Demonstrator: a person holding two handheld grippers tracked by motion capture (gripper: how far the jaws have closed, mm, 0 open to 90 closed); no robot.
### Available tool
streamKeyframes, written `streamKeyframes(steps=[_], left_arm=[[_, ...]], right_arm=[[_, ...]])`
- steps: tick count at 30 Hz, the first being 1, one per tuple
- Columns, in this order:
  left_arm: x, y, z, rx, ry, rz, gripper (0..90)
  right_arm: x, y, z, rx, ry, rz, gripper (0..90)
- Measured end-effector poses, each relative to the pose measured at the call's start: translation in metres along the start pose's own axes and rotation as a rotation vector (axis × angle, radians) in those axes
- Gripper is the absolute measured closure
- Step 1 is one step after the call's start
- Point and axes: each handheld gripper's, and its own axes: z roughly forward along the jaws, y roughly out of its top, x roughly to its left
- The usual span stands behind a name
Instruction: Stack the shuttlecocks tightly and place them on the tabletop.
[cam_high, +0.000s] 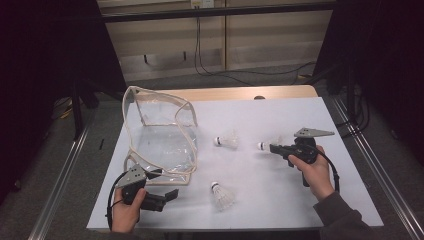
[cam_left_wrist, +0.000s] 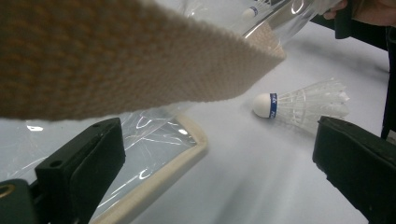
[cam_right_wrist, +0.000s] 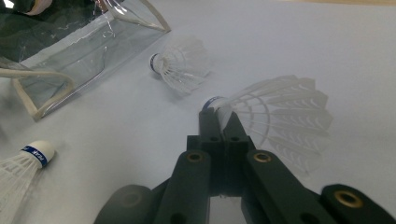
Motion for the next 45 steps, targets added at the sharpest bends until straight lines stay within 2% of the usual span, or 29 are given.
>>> streamKeyframes(steps=[45], left_arm=[[-0.002, 0.006, 0.003, -0.005, 0.016, 0.007, 1.2]], right_arm=[[0.000, 0.008, 0.018, 0.000, -0.006, -0.002, 90.0]])
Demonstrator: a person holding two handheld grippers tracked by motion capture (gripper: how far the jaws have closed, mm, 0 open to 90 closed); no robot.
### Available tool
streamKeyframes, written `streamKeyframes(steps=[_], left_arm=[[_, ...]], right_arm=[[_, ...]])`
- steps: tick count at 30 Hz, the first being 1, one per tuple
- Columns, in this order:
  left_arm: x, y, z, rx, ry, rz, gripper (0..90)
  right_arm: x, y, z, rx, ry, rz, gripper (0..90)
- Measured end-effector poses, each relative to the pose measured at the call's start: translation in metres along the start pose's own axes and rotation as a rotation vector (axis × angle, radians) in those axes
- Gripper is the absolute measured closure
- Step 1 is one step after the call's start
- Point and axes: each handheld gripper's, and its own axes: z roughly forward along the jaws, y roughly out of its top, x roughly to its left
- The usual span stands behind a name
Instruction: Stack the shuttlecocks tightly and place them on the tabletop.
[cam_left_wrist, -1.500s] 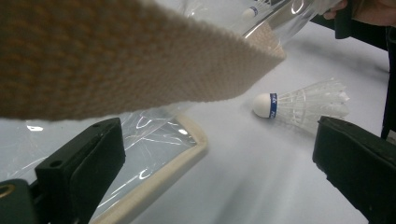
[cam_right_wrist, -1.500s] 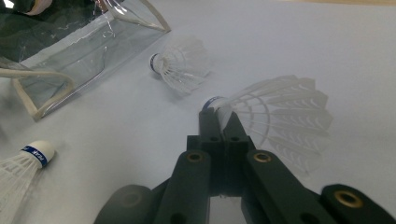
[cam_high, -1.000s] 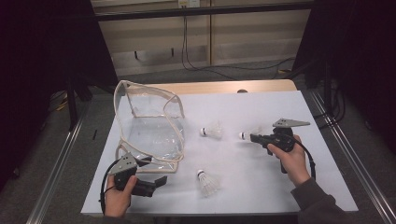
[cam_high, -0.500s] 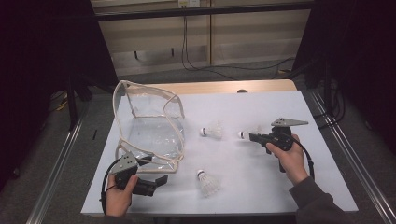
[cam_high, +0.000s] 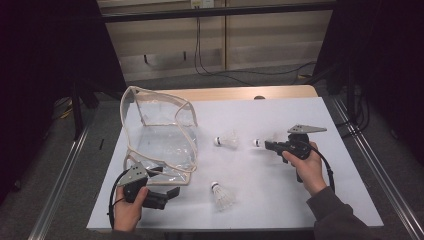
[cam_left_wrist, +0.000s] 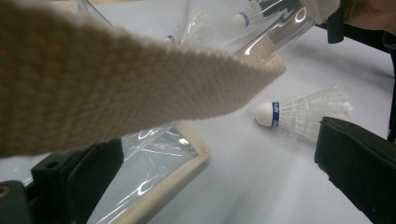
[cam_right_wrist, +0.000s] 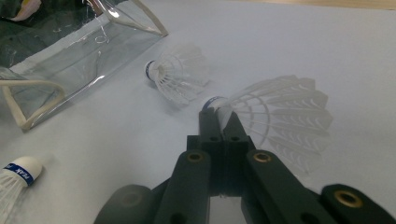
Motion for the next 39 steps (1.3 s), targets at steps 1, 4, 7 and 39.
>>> streamKeyframes(steps=[1, 4, 7, 39], left_arm=[[0.000, 0.000, 0.000, 0.000, 0.000, 0.000, 1.2], [0.000, 0.000, 0.000, -0.003, 0.002, -0.001, 1.2], [0.000, 0.000, 0.000, -0.004, 0.000, -0.001, 1.2], [-0.002, 0.003, -0.001, -0.016, 0.008, 0.015, 1.3]], right_arm=[[0.000, 0.000, 0.001, -0.001, 0.001, -0.001, 90.0], [0.000, 0.001, 0.002, 0.003, 0.000, -0.004, 90.0], [0.000, 0.002, 0.004, 0.003, -0.001, -0.003, 90.0], [0.001, 0.006, 0.017, 0.012, 0.011, -0.014, 90.0]])
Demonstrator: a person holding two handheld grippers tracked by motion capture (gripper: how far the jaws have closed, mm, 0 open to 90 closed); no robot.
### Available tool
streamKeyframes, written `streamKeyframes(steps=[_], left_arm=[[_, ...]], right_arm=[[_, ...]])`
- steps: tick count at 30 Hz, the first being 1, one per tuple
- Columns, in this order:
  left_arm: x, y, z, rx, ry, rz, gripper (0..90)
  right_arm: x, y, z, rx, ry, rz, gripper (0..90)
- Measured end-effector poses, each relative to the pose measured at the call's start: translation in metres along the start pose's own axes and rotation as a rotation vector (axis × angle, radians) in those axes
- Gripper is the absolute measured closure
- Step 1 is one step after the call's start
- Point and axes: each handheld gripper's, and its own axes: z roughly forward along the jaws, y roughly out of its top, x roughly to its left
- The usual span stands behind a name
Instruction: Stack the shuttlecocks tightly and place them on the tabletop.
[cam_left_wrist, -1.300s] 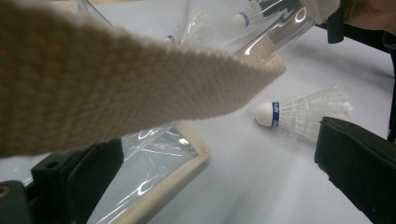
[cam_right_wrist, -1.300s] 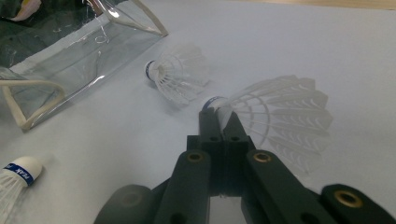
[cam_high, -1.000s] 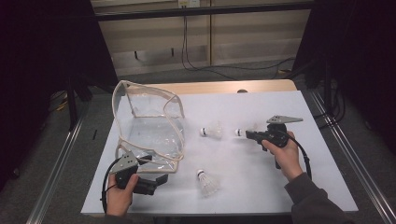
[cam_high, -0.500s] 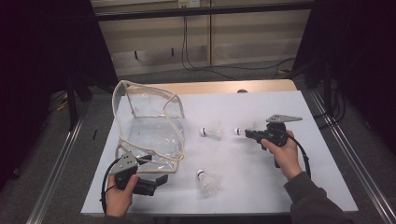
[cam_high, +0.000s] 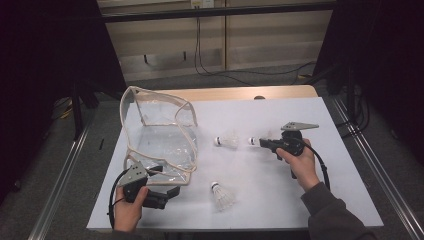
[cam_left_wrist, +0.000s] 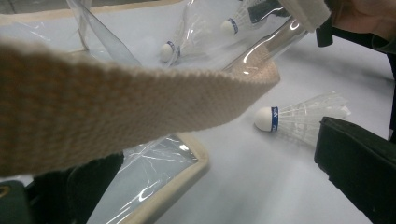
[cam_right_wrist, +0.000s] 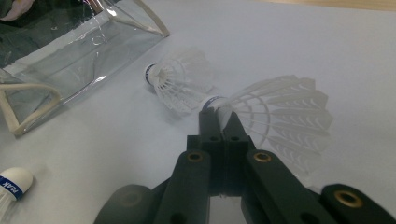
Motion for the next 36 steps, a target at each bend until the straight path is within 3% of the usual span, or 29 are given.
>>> streamKeyframes(steps=[36], left_arm=[[0.000, -0.001, 0.001, -0.006, -0.006, -0.002, 1.3]], right_arm=[[0.001, 0.012, 0.019, -0.005, 0.009, -0.012, 90.0]])
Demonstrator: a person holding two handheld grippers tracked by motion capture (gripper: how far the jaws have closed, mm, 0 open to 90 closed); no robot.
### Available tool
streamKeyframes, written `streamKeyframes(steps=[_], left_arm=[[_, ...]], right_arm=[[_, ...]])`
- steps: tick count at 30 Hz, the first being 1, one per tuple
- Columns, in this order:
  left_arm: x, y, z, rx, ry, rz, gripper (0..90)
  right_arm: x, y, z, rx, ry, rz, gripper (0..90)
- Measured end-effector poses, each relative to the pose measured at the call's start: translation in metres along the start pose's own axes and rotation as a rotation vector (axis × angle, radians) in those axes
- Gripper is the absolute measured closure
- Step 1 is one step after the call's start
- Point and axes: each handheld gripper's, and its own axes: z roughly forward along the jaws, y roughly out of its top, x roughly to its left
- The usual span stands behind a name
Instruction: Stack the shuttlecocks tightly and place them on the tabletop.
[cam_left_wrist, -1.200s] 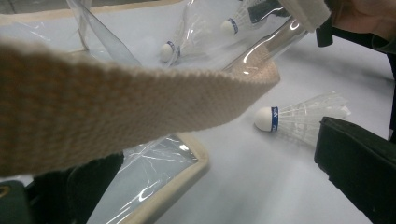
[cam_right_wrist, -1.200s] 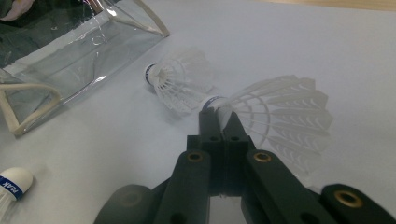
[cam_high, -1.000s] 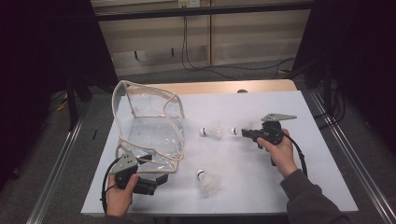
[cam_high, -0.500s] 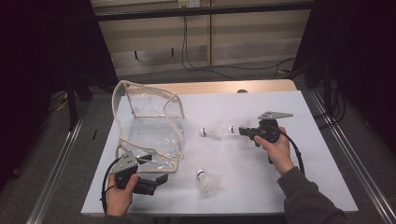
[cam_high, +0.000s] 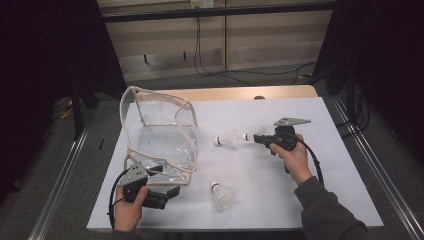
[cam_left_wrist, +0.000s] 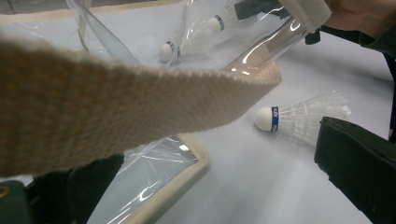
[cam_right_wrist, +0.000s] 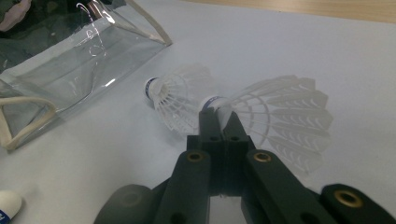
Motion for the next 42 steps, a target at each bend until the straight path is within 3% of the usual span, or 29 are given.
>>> streamKeyframes(steps=[42], left_arm=[[0.000, 0.000, 0.000, -0.001, -0.002, -0.001, 1.3]], right_arm=[[0.005, 0.008, 0.018, 0.001, 0.024, -0.009, 90.0]])
